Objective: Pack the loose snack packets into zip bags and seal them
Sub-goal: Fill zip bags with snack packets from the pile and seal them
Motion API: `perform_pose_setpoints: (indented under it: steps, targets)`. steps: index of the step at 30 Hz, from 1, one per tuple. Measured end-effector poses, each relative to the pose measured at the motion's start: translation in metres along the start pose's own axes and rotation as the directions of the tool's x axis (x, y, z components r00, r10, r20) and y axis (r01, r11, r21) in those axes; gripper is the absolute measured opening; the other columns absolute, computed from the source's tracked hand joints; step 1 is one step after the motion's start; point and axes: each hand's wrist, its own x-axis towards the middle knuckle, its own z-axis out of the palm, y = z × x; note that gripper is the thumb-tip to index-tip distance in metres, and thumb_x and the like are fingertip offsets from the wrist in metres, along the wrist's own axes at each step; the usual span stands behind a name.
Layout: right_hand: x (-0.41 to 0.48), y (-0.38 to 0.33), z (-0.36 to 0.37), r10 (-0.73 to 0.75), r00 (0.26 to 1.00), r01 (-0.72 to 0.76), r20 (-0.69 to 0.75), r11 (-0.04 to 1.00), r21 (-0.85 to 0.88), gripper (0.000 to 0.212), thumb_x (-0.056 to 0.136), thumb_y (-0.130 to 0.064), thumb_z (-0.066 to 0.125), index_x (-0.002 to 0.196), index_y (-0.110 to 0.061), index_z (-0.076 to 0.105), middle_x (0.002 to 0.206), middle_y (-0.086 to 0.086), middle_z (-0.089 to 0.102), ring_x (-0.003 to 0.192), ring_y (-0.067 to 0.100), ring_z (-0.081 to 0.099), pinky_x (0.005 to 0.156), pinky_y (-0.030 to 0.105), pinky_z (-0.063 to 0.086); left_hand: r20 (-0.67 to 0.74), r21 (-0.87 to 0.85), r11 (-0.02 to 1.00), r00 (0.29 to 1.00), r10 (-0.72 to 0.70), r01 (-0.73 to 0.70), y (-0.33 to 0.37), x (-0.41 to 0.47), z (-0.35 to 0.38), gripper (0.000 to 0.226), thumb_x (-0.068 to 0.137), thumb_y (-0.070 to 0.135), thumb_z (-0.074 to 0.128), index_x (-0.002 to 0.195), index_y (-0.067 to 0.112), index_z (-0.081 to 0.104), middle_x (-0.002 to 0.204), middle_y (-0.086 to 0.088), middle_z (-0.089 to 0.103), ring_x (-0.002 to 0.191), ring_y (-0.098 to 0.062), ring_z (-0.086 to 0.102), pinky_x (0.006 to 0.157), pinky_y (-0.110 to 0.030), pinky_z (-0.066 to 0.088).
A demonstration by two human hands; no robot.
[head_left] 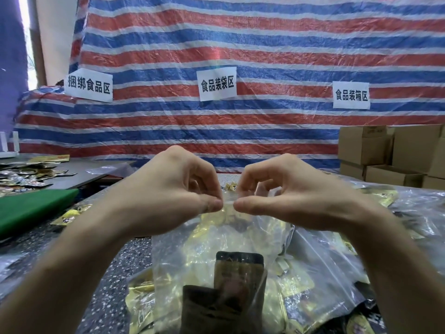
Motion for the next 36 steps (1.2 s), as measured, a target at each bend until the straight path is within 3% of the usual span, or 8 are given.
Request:
perform_pose_setpoints:
  steps: [3, 10, 17, 21, 23, 27, 32, 36]
  targets:
    - [0.0, -0.003, 0.0, -0.008, 1.0, 0.008, 0.02, 1.0, 0.024, 0.011, 0.089, -0.019, 0.073, 0.079, -0.019, 0.07, 0.078, 0.024, 0.062, 0.065, 0.035, 0.053, 0.058, 0.048, 0.044, 0.039, -0.018, 1.0, 0.999, -0.012, 0.012, -0.002, 0.0, -0.002, 0.005, 0.078, 0.025, 0.08, 0.075, 0.024, 0.078, 0.074, 0.006, 0.074, 0.073, -0.013, 0.07, 0.073, -0.04, 0.059]
    - [-0.001, -0.003, -0.002, 0.013, 1.0, -0.012, 0.014, 1.0, -0.01, 0.012, 0.088, -0.018, 0.073, 0.077, -0.022, 0.07, 0.075, 0.008, 0.066, 0.062, 0.014, 0.051, 0.054, 0.023, 0.042, 0.05, -0.068, 0.995, 0.996, -0.069, 0.072, -0.009, -0.001, -0.01, 0.01, 0.077, 0.017, 0.08, 0.077, 0.027, 0.077, 0.075, 0.004, 0.076, 0.075, -0.012, 0.072, 0.077, -0.036, 0.059]
    - [0.0, -0.008, 0.002, -0.018, 1.0, 0.018, 0.007, 0.999, -0.035, 0.011, 0.091, -0.017, 0.07, 0.08, -0.017, 0.071, 0.075, 0.008, 0.067, 0.067, 0.035, 0.056, 0.053, 0.035, 0.044, 0.073, -0.089, 0.995, 0.997, -0.033, 0.039, -0.007, -0.001, -0.009, 0.008, 0.076, 0.02, 0.082, 0.076, 0.027, 0.079, 0.073, 0.003, 0.076, 0.072, -0.011, 0.072, 0.069, -0.028, 0.057]
    - [-0.001, -0.009, 0.0, 0.006, 1.0, -0.007, -0.014, 0.997, -0.075, 0.012, 0.09, -0.015, 0.069, 0.079, -0.019, 0.071, 0.073, -0.005, 0.066, 0.059, 0.009, 0.054, 0.054, 0.019, 0.044, 0.118, -0.136, 0.989, 0.992, -0.046, 0.062, -0.01, -0.002, -0.013, 0.015, 0.07, 0.033, 0.08, 0.078, 0.02, 0.08, 0.078, 0.003, 0.077, 0.078, -0.012, 0.073, 0.077, -0.023, 0.059]
    - [0.0, -0.011, 0.002, 0.035, 0.999, -0.035, -0.001, 0.992, -0.12, 0.009, 0.09, -0.019, 0.068, 0.082, -0.024, 0.07, 0.078, -0.008, 0.068, 0.066, 0.007, 0.059, 0.058, 0.017, 0.047, 0.057, -0.12, 0.992, 0.998, -0.04, 0.047, -0.01, 0.0, -0.01, 0.012, 0.07, 0.031, 0.081, 0.072, 0.02, 0.079, 0.073, -0.001, 0.075, 0.073, -0.017, 0.071, 0.072, -0.032, 0.058]
    - [0.002, -0.015, 0.01, 0.013, 1.0, -0.016, -0.018, 0.984, -0.178, 0.005, 0.093, -0.027, 0.065, 0.09, -0.029, 0.069, 0.084, -0.009, 0.067, 0.075, 0.007, 0.062, 0.062, 0.024, 0.052, 0.019, -0.108, 0.994, 1.0, 0.016, -0.014, -0.006, 0.002, -0.001, 0.01, 0.073, 0.029, 0.082, 0.067, 0.024, 0.076, 0.065, -0.007, 0.069, 0.064, -0.019, 0.063, 0.065, -0.045, 0.053]
    - [0.002, -0.018, 0.008, 0.009, 0.999, -0.016, -0.034, 0.98, -0.197, 0.013, 0.094, -0.022, 0.065, 0.084, -0.03, 0.069, 0.08, -0.017, 0.067, 0.076, 0.007, 0.062, 0.066, 0.029, 0.052, 0.182, -0.173, 0.984, 0.983, 0.0, 0.032, -0.007, -0.001, -0.01, 0.021, 0.071, 0.04, 0.082, 0.081, 0.022, 0.08, 0.079, 0.0, 0.077, 0.078, -0.012, 0.073, 0.074, -0.025, 0.059]
    - [0.004, -0.018, 0.012, 0.021, 0.995, -0.041, -0.097, 0.979, -0.202, 0.01, 0.088, -0.024, 0.067, 0.079, -0.028, 0.069, 0.075, -0.017, 0.065, 0.076, 0.003, 0.06, 0.073, 0.037, 0.053, 0.145, -0.173, 0.984, 0.989, -0.007, 0.032, -0.011, -0.002, -0.016, 0.023, 0.066, 0.039, 0.077, 0.078, 0.019, 0.079, 0.078, -0.004, 0.076, 0.078, -0.02, 0.073, 0.076, -0.032, 0.059]
